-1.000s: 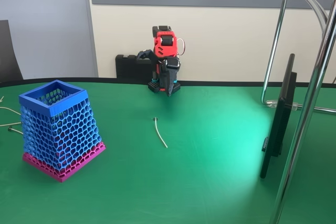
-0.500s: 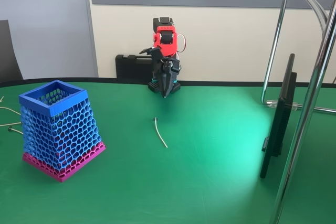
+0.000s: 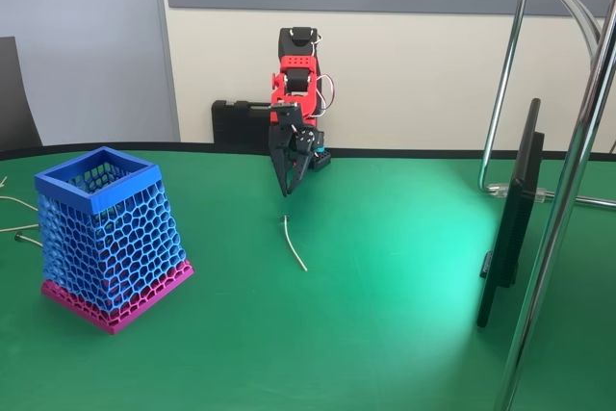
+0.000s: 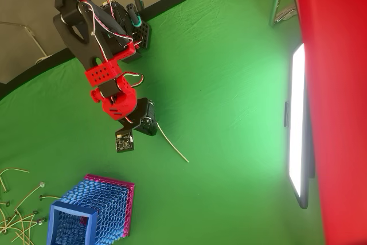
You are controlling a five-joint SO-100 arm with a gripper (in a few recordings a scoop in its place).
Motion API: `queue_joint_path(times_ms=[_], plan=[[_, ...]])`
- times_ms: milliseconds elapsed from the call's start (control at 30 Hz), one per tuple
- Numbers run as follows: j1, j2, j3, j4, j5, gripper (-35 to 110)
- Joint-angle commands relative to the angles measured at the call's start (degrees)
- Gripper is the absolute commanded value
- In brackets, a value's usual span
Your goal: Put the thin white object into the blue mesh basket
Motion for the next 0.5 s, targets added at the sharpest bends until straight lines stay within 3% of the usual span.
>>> queue_joint_path(times_ms=[0, 467], plan=[[-0.1, -3.0, -6.1, 4.6, -2.3, 1], [0.1, -21.7, -22.8, 17.4, -2.2, 1]])
